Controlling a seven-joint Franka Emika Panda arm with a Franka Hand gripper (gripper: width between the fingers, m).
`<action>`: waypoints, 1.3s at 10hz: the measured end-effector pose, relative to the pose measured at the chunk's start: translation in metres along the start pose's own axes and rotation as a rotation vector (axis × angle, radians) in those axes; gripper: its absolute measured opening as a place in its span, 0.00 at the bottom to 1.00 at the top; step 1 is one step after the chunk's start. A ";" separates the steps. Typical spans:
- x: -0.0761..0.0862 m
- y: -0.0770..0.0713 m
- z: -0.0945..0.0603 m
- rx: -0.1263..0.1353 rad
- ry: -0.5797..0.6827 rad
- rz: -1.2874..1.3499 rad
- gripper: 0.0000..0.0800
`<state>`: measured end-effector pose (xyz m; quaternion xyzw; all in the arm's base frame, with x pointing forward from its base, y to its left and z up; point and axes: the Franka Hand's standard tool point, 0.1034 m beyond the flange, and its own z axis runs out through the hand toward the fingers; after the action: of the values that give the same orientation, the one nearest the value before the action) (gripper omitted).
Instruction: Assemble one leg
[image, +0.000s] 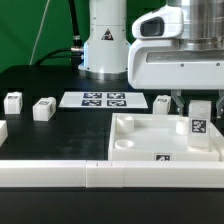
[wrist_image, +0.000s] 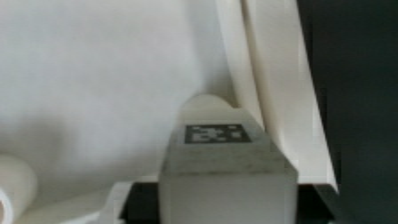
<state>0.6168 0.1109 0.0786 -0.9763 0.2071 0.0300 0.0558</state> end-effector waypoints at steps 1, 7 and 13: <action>0.000 -0.001 0.000 0.002 0.005 0.120 0.36; 0.001 -0.003 0.001 0.029 0.003 0.797 0.36; 0.000 -0.005 0.001 0.039 -0.009 0.931 0.62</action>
Offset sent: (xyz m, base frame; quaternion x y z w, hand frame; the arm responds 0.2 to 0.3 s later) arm -0.0043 -0.0106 -0.0092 0.0023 0.0157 0.3744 0.9271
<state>0.6193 0.1158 0.0776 -0.7780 0.6236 0.0523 0.0555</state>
